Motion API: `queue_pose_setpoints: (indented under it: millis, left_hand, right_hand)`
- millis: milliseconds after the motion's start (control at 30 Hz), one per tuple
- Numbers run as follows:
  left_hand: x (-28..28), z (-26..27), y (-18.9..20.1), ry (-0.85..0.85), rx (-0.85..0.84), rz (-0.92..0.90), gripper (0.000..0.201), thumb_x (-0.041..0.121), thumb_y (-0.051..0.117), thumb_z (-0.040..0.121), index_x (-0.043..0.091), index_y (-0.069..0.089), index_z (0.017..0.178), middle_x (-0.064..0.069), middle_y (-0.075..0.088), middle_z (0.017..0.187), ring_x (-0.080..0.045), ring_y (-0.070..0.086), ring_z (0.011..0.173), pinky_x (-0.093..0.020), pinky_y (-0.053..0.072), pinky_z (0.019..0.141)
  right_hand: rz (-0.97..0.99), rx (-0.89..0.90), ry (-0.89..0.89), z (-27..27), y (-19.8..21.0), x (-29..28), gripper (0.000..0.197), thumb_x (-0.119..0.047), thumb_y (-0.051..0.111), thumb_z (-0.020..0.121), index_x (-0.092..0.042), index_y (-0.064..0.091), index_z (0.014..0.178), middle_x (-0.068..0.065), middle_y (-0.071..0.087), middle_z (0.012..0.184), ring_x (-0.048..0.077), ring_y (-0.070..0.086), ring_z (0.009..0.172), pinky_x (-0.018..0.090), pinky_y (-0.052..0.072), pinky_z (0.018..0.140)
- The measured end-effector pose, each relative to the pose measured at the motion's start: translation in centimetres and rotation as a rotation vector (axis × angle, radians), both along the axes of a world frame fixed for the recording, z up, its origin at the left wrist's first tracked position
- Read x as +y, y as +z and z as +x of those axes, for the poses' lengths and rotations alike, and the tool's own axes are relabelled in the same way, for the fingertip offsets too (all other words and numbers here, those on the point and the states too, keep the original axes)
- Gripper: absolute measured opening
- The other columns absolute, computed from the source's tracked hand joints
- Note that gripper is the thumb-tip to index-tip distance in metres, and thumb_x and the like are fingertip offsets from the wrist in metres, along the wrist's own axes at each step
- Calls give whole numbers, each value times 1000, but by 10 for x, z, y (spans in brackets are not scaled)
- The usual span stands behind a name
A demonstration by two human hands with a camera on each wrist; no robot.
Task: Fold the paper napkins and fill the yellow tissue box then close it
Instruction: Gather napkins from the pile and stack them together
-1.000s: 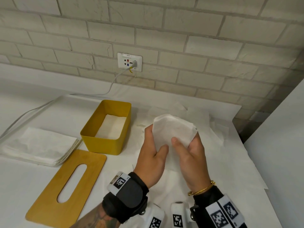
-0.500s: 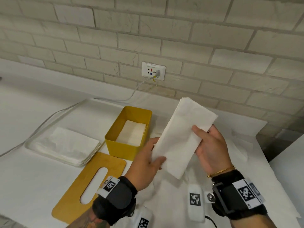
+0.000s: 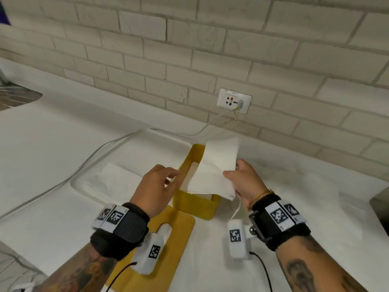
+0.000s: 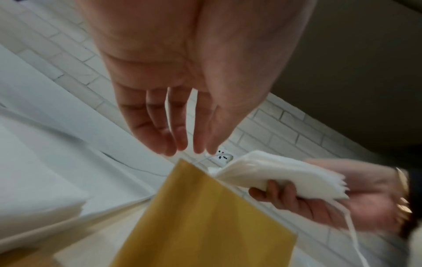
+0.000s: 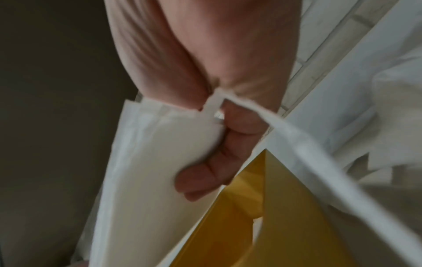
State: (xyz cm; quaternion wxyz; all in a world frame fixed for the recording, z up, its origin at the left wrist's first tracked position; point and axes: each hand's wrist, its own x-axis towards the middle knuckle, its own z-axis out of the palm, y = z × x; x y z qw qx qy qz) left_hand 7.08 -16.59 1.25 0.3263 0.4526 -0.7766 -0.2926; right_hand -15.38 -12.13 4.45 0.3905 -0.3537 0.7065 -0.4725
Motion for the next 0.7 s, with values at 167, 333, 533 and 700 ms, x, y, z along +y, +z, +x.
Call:
queue_pose_setpoints:
  millis: [167, 333, 533, 700]
  left_hand:
    - [-8, 9, -18, -59, -93, -24, 15, 15, 65, 97, 20, 77, 106, 3, 68, 106, 2, 58, 81, -2, 40, 71]
    - [-11, 10, -25, -69, -77, -47, 18, 11, 66, 96, 16, 78, 108, 2, 72, 109, -2, 59, 83, -1, 40, 75]
    - [-12, 10, -28, -84, -68, -61, 20, 12, 64, 97, 14, 77, 112, 0, 72, 112, -10, 64, 88, -16, 49, 82]
    - [-13, 8, -28, -88, -102, -74, 20, 16, 64, 99, 15, 77, 113, 0, 71, 113, -17, 67, 95, -28, 51, 89]
  right_hand:
    - [210, 271, 26, 14, -5, -47, 29, -1, 50, 91, 3, 58, 119, 20, 64, 120, 37, 62, 112, 45, 52, 100]
    - [411, 401, 67, 33, -13, -71, 16, -8, 43, 103, 3, 50, 93, 17, 48, 90, 34, 52, 102, 30, 36, 79]
    - [605, 516, 173, 47, -26, -80, 36, -5, 34, 107, 9, 49, 137, 27, 44, 150, 38, 43, 140, 27, 46, 87]
    - [642, 579, 209, 51, -35, -79, 42, -4, 39, 106, 9, 41, 145, 25, 43, 151, 36, 43, 140, 19, 45, 75]
